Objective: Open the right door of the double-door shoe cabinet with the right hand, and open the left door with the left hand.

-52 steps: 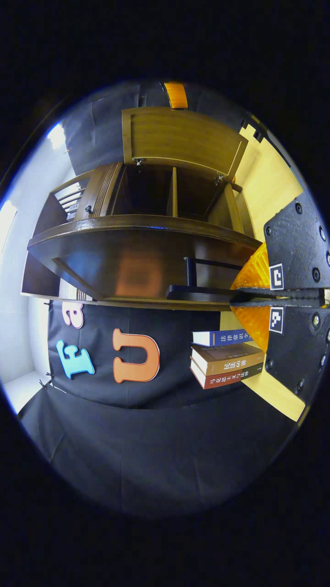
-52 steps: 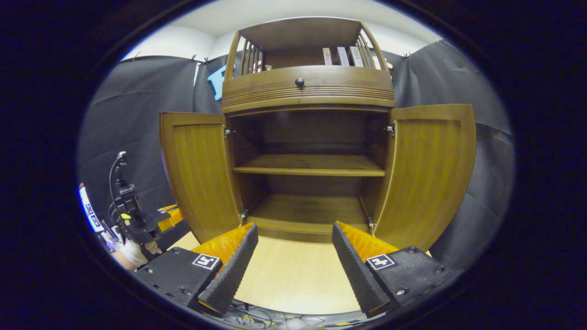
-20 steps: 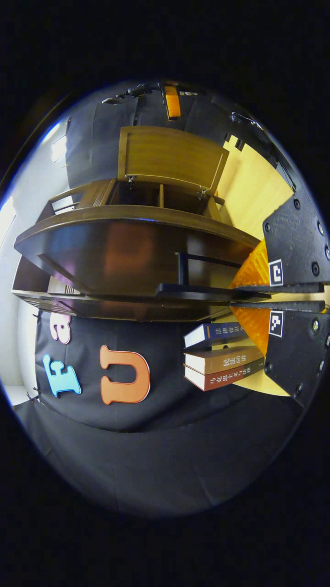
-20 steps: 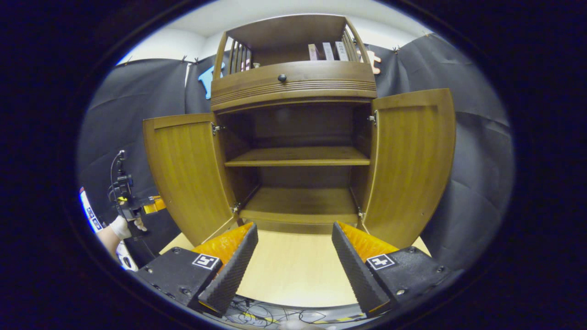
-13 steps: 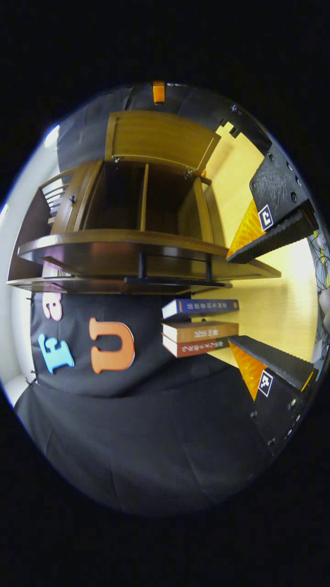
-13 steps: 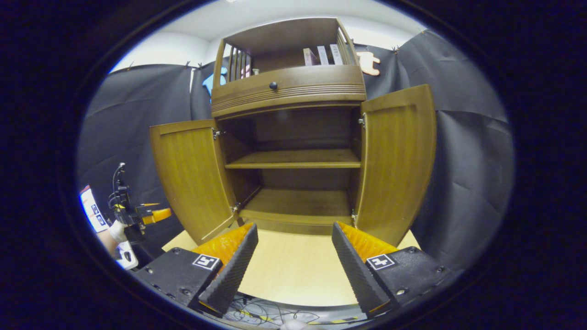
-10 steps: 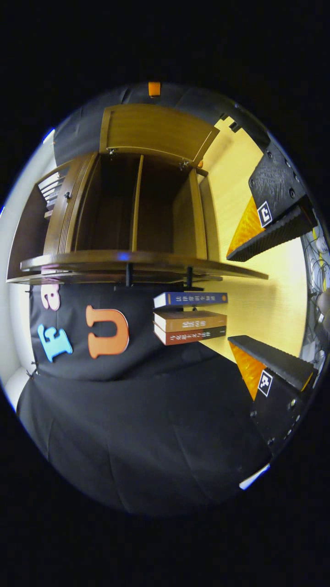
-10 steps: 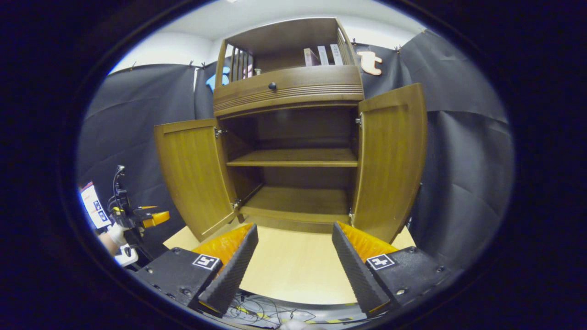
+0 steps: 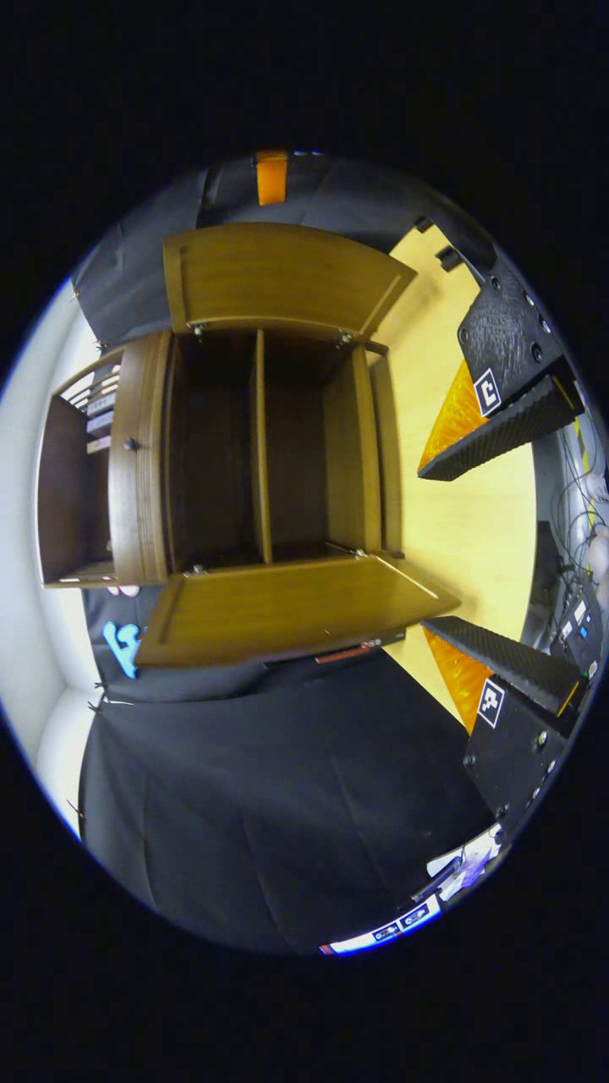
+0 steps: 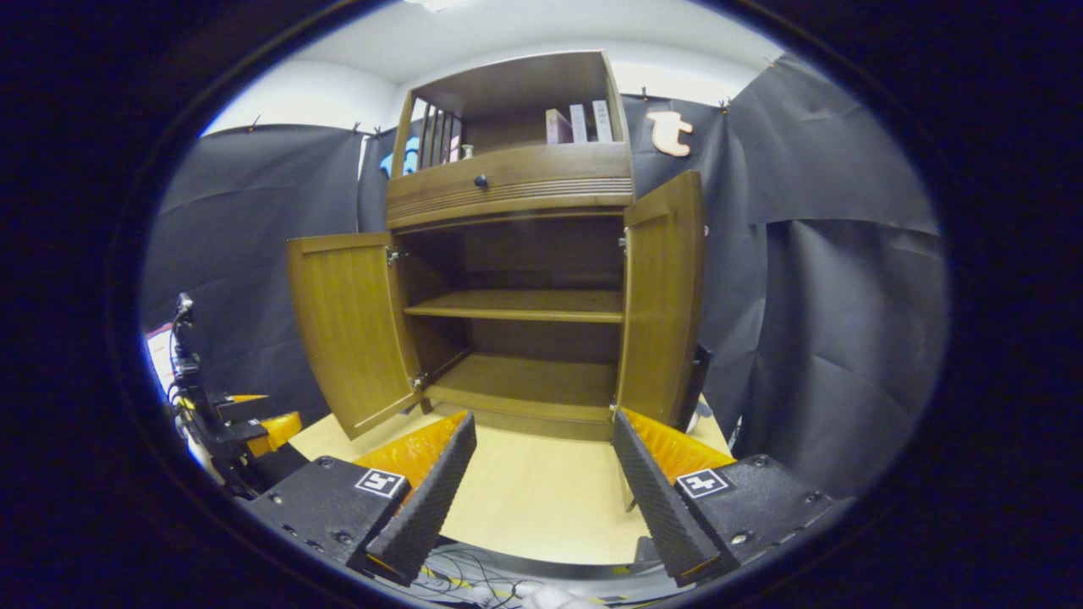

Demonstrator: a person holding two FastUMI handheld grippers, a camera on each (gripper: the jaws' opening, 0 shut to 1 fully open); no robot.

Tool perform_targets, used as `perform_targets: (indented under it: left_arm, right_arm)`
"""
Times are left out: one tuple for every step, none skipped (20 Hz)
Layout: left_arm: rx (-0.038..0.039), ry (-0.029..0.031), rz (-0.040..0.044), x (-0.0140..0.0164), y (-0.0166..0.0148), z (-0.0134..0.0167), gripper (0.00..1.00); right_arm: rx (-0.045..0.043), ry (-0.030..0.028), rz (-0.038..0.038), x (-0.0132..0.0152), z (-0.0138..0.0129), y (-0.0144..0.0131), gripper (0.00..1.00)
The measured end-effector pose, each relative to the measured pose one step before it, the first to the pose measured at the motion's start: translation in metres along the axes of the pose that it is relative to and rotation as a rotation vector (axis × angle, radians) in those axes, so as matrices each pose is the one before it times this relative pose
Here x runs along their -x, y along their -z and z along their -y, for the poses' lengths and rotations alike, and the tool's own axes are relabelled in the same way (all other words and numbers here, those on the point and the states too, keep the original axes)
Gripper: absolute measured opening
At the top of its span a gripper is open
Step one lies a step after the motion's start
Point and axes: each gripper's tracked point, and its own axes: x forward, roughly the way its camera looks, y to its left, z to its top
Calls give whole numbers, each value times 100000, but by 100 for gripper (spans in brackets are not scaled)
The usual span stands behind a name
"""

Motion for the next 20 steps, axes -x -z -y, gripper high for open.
perform_targets:
  left_arm:
    - [963,8,2783,390,-1509,1579,96]
    - [257,562,3336,347,-1463,1358,96]
    - [-910,219,3389,347,-1548,1152,96]
    - [-616,161,2834,759,-1651,750,96]
    - [-65,217,2361,260,-1383,920,96]
    - [307,721,1657,147,-1326,820,100]
    - [100,518,2055,77,-1204,653,96]
    - [-262,664,1842,21,-1024,391,96]
    - [-187,1224,1663,21,-889,520,96]
    - [-270,1179,1325,-86,-738,423,96]
    - [-175,1592,514,-137,-491,620,96]
    - [-67,1061,497,-5,-483,309,96]
    - [38,1229,445,-45,-342,352,96]
    - [309,678,-217,-90,-69,142,96]
    - [284,498,-17,-170,-30,170,96]
    - [359,288,109,-16,-125,86,96]
    - [126,318,3,-135,-83,96,96]
    - [-96,-186,-29,-159,90,-143,96]
    - [-80,63,-225,-114,156,-159,96]
    - [29,-25,-341,8,180,-114,96]
  right_arm:
    - [-788,515,321,204,349,-46,100]
    - [-495,92,526,243,257,-186,100]
    - [-367,282,731,270,211,-144,100]
    - [-207,130,970,256,116,-279,100]
    - [-92,191,1185,-3,324,-83,100]
    - [-66,278,580,-16,223,-262,100]
    - [-265,-116,646,-40,115,-219,100]
    - [-409,253,968,1,110,-295,100]
    - [-252,750,907,40,176,-244,100]
    - [-98,799,969,68,232,-278,100]
    - [-170,735,844,96,91,-245,100]
    - [-366,957,539,67,190,-200,100]
    - [-326,390,581,90,109,-109,100]
    - [-216,365,-1,67,70,-4,100]
    - [-167,362,19,60,28,51,100]
    - [-73,230,19,70,20,56,100]
    - [82,200,102,-6,-37,-16,100]
    - [63,321,345,3,-1,-112,100]
    - [106,366,456,-7,91,-92,100]
    - [5,874,606,-50,180,-237,100]
